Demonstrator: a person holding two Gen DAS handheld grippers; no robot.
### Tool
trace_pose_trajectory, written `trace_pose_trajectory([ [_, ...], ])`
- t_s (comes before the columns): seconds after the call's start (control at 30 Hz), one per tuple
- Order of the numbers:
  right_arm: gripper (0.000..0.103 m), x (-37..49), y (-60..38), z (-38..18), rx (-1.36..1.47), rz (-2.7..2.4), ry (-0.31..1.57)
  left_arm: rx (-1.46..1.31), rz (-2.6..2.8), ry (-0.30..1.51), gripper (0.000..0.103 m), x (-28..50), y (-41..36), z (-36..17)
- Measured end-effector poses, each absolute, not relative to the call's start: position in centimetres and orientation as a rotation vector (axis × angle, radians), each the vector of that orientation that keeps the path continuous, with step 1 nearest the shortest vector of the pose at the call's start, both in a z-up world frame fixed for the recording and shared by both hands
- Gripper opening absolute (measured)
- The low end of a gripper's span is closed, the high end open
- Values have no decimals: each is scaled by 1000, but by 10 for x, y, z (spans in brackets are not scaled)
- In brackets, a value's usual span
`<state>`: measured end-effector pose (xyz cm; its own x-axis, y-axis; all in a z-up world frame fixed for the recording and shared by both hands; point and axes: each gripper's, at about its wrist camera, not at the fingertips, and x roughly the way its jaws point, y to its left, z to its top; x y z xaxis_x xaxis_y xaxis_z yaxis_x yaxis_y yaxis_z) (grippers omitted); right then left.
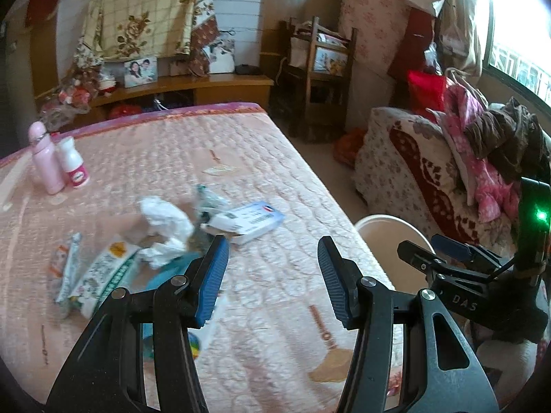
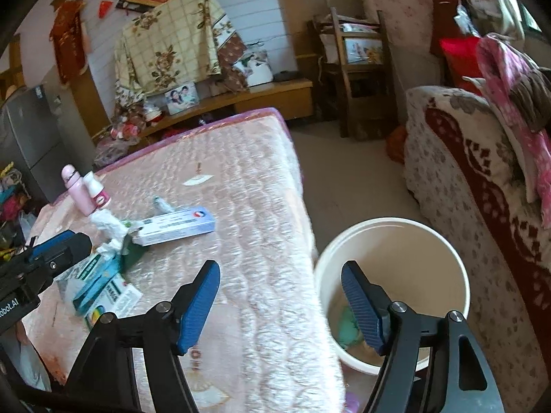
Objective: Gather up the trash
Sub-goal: 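Move both tools back over the remaining trash on the mattress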
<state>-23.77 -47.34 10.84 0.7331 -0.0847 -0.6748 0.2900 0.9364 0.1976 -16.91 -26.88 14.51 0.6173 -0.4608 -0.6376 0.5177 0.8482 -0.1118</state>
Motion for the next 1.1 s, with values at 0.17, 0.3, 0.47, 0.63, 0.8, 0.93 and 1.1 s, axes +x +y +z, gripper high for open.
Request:
trace_pose_trajectory([
  [0.17, 71, -227, -450, 116, 272, -176, 722, 71, -531, 697, 52, -166, -244, 147],
  [0.3, 73, -220, -434, 120, 253, -150, 721, 57, -510, 688, 53, -163, -225, 148],
  [0.47, 76, -211, -413, 125, 226, -118, 722, 23, -495, 676, 58, -159, -198, 151],
  [0.63, 77, -200, -391, 126, 213, -79, 731, -7, -479, 670, 63, -155, -167, 153],
  [0.8, 78, -191, -371, 126, 194, -43, 737, -11, -463, 684, 64, -151, -135, 150],
  [0.93, 78, -184, -359, 124, 200, -6, 750, -6, -434, 704, 64, -148, -105, 143],
  [1.1, 78, -174, -344, 119, 174, 20, 770, -7, -397, 725, 64, -145, -73, 132],
])
